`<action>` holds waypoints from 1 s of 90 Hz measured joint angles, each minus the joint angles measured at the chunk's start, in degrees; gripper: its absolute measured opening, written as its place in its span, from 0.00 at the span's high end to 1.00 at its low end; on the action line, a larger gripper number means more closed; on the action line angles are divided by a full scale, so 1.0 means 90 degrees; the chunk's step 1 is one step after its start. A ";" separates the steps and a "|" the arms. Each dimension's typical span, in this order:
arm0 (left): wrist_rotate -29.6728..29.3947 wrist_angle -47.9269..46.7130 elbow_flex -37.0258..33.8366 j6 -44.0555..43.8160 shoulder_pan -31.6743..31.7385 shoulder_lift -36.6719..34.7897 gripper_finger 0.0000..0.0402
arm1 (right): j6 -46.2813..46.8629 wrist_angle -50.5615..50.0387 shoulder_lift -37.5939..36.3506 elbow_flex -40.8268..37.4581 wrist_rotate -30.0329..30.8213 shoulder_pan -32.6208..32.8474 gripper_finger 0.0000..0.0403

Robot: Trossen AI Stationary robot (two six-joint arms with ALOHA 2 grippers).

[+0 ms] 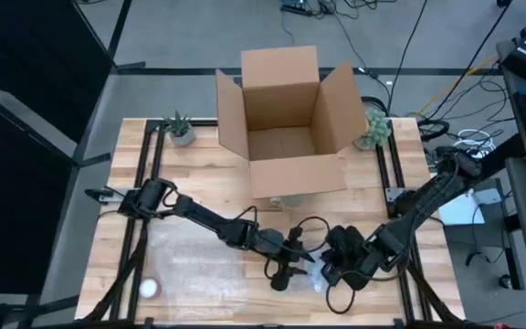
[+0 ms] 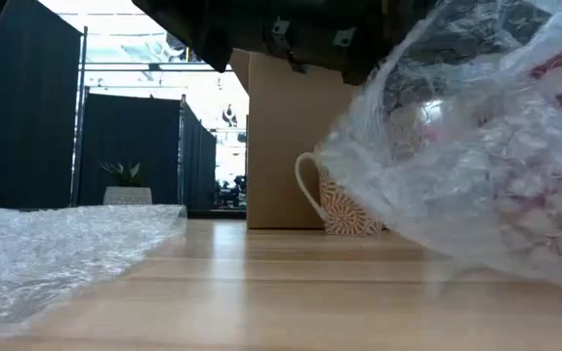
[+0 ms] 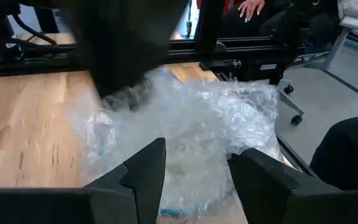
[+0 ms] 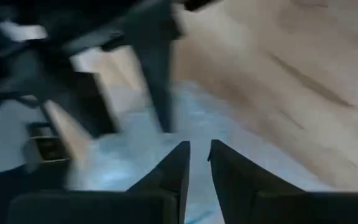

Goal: Wrap mug
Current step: Wrap the red mug with the right transparent bubble wrap

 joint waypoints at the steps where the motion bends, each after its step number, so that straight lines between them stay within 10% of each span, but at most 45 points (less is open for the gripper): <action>1: 0.0000 -0.0001 0.0000 -0.0001 0.0001 0.0000 0.59 | -0.0020 0.0055 0.0018 0.0000 -0.0006 0.0000 0.90; 49: -0.0006 -0.0164 -0.0005 -0.0002 -0.0026 -0.0175 0.59 | -0.0544 0.0795 0.1374 0.0012 -0.0711 -0.0244 0.96; 90: -0.0529 -0.2374 -0.0017 -0.0171 -0.0075 -0.1309 0.59 | -0.0857 0.0729 0.1357 -0.0019 -0.0866 -0.0311 1.00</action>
